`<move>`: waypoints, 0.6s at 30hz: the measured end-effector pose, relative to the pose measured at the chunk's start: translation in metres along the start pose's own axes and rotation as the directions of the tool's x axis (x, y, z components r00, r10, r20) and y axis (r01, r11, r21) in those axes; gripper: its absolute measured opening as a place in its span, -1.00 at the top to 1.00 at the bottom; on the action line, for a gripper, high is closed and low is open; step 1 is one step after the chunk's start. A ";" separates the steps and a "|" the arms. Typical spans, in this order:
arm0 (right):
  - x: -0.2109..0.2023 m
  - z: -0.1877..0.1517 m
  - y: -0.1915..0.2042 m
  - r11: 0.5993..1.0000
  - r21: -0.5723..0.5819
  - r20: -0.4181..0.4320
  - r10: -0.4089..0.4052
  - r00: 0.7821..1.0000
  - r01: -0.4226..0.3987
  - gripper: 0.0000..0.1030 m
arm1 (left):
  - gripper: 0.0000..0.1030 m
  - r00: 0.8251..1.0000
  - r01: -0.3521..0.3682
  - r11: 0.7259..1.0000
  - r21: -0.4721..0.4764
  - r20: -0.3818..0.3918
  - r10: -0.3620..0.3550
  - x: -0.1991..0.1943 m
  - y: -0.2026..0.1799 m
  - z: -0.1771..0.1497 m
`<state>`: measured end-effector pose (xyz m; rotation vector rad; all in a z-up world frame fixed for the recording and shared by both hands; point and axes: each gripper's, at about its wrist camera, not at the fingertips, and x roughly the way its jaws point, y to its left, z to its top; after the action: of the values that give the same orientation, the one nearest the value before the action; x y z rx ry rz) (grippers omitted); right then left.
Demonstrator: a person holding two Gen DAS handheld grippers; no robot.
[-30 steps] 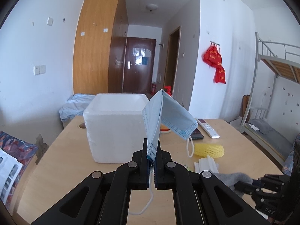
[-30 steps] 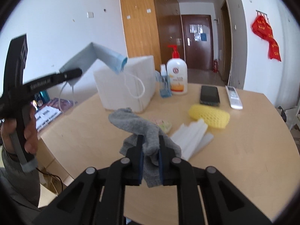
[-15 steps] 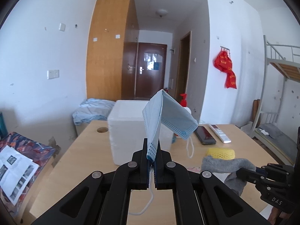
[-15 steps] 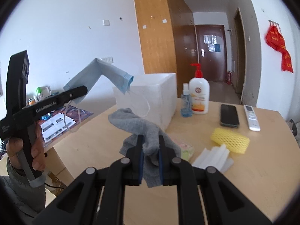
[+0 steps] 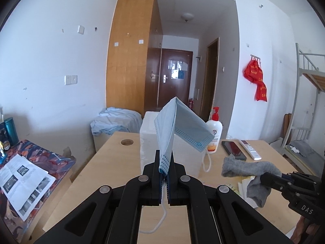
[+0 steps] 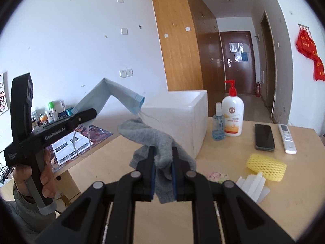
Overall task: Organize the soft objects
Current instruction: 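Carry the mask in the left gripper while the right gripper carries the sock over the foam box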
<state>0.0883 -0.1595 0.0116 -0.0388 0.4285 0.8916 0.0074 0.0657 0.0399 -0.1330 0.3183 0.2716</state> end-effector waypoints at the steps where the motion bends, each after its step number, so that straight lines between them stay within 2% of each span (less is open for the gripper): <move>1: 0.001 0.002 0.000 1.000 0.000 0.003 0.001 1.000 -0.001 0.69 | 0.95 1.000 -0.004 1.000 -0.001 0.002 0.004 0.000 0.001 0.001; 18: 0.031 0.045 -0.005 1.000 -0.014 0.021 0.008 1.000 -0.008 0.69 | 0.95 0.999 -0.032 0.999 -0.010 -0.006 0.032 0.033 0.006 0.032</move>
<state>0.1251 -0.1301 0.0402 -0.0409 0.4033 0.9025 0.0453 0.0850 0.0588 -0.1391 0.3248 0.3042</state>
